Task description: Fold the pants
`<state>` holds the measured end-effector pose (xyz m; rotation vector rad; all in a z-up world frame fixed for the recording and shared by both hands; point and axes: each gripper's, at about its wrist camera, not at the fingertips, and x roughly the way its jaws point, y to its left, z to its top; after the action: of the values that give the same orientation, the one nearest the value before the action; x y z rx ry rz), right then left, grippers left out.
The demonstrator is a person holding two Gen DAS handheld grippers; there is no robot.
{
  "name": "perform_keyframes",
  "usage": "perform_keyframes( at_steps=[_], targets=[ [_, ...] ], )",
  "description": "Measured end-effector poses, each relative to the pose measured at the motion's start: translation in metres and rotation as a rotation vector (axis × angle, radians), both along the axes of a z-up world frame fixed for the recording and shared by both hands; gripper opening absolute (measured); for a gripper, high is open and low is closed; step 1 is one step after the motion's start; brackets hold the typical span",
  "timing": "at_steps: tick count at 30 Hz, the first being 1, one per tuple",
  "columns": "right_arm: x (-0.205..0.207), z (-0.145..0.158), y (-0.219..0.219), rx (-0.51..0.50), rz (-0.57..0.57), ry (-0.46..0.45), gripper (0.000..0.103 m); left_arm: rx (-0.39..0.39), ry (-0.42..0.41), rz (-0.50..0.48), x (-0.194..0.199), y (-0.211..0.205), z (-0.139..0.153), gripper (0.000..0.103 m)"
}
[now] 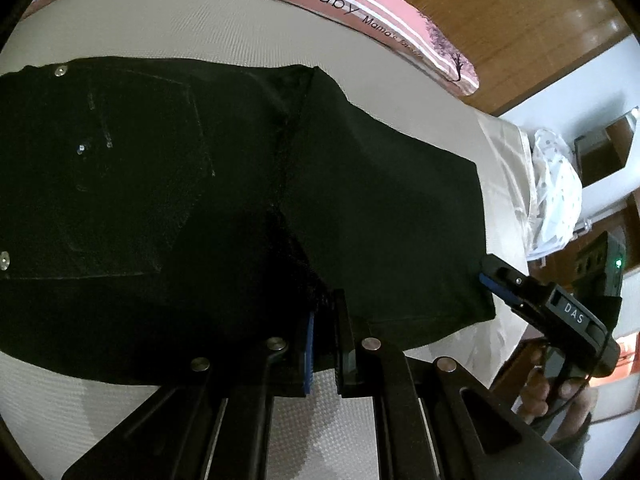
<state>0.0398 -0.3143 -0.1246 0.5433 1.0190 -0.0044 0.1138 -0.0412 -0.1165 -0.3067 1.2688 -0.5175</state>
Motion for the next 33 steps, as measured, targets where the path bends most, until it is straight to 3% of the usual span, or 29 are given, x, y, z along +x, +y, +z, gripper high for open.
perform_keyframes(
  at_steps=[5, 8, 10, 13, 16, 19, 24, 28, 29, 33],
  targets=[
    [0.001, -0.016, -0.005, -0.015, -0.003, 0.058, 0.052, 0.070, -0.029, -0.034, -0.004, -0.010, -0.009, 0.009],
    [0.005, -0.013, -0.001, -0.029, 0.010, 0.070, 0.053, 0.103, -0.046, -0.057, -0.005, -0.012, -0.003, 0.017],
    [0.006, -0.006, -0.004, -0.009, 0.012, 0.058, 0.054, 0.108, -0.059, -0.056, -0.004, -0.007, 0.004, 0.024],
    [0.013, 0.012, -0.011, -0.025, 0.023, -0.006, 0.053, 0.118, -0.146, -0.025, -0.003, 0.001, 0.023, 0.025],
    [0.029, 0.025, -0.016, -0.065, 0.042, -0.051, 0.045, 0.113, -0.241, -0.011, -0.004, -0.002, 0.039, 0.027],
    [0.052, 0.026, -0.019, -0.131, 0.050, -0.047, 0.035, 0.112, -0.273, -0.050, -0.006, -0.013, 0.041, 0.029],
    [0.088, 0.014, -0.028, -0.182, 0.043, -0.031, 0.027, 0.121, -0.243, -0.142, -0.009, -0.036, 0.023, 0.029],
    [0.105, -0.005, -0.037, -0.191, 0.025, 0.005, 0.016, 0.171, -0.178, -0.181, -0.007, -0.046, -0.001, 0.029],
    [0.106, -0.006, -0.038, -0.190, 0.016, 0.000, 0.012, 0.168, -0.187, -0.184, -0.008, -0.045, -0.003, 0.029],
    [0.101, -0.005, -0.040, -0.182, 0.015, -0.009, 0.014, 0.179, -0.229, -0.202, -0.012, -0.045, -0.002, 0.029]
  ],
)
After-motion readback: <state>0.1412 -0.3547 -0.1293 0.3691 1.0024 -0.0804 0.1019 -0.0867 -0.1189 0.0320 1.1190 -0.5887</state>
